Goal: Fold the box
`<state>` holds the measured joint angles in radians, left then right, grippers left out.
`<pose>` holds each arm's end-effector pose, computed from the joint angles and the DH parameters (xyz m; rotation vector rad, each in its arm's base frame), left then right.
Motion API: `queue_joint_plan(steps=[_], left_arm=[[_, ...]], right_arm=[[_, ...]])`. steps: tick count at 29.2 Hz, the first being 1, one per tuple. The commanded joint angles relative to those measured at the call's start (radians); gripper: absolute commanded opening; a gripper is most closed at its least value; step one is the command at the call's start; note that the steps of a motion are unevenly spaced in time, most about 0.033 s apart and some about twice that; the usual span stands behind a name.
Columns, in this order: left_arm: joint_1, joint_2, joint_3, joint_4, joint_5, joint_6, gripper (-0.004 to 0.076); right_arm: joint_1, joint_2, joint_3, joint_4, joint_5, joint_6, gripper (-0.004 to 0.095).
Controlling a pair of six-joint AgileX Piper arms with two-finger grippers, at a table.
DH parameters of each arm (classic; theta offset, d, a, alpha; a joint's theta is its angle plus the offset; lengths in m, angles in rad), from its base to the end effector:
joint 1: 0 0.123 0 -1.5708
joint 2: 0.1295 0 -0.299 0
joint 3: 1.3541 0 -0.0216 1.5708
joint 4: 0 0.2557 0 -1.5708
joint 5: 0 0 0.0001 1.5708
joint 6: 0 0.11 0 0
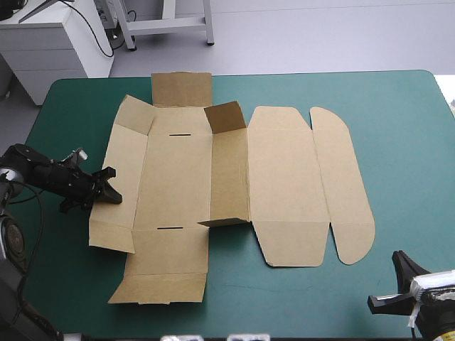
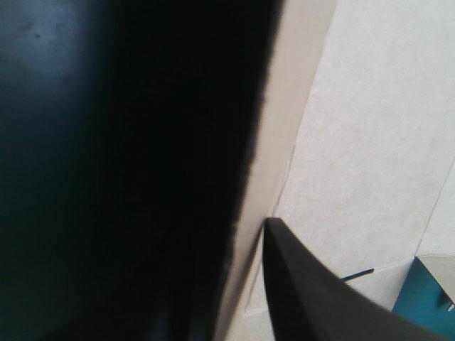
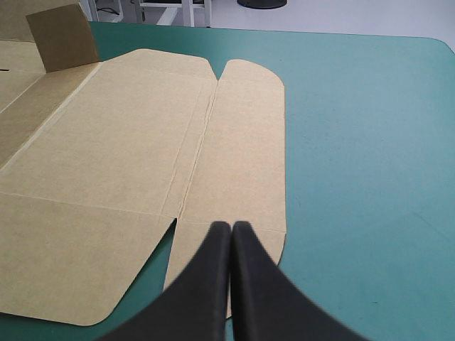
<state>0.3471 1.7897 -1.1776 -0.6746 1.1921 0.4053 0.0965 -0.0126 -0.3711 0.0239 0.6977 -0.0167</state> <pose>0.3314 0.0520 0.2052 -0.3575 2.8860 -0.9231 0.0280 0.0044 0.2683 -0.0962 1.7956 0.0839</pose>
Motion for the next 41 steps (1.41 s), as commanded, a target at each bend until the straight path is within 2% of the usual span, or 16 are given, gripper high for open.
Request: queue_joint_plan(steps=[1,3,13,17,30,38,40,41], left_arm=[[-0.007,-0.042,0.013,-0.055,0.101,-0.016,0.004],[-0.007,-0.042,0.051,-0.061,0.101,-0.02,-0.0005],[-0.009,-0.078,0.076,-0.093,0.103,-0.007,-0.0008],[-0.035,-0.114,0.01,0.009,0.103,-0.007,-0.0008],[-0.342,-0.187,-0.31,0.42,0.096,-0.003,-0.0008],[-0.492,-0.184,-0.384,0.704,0.087,0.193,-0.0008],[-0.527,-0.183,-0.384,0.762,0.067,0.254,-0.0008],[-0.569,-0.183,-0.384,0.813,0.017,0.33,-0.0008]], right_arm=[[0.0,-0.023,-0.026,-0.011,-0.072,-0.008,-0.002],[0.0,-0.023,-0.026,-0.011,-0.072,-0.008,-0.002],[0.0,-0.023,-0.026,-0.011,-0.072,-0.008,-0.002],[0.0,-0.023,-0.026,-0.011,-0.072,-0.008,-0.002],[0.0,-0.023,-0.026,-0.011,-0.072,-0.008,-0.002],[0.0,-0.023,-0.026,-0.011,-0.072,-0.008,-0.002],[0.0,-0.023,-0.026,-0.011,-0.072,-0.008,-0.002],[0.0,-0.023,-0.026,-0.011,-0.072,-0.008,-0.002]])
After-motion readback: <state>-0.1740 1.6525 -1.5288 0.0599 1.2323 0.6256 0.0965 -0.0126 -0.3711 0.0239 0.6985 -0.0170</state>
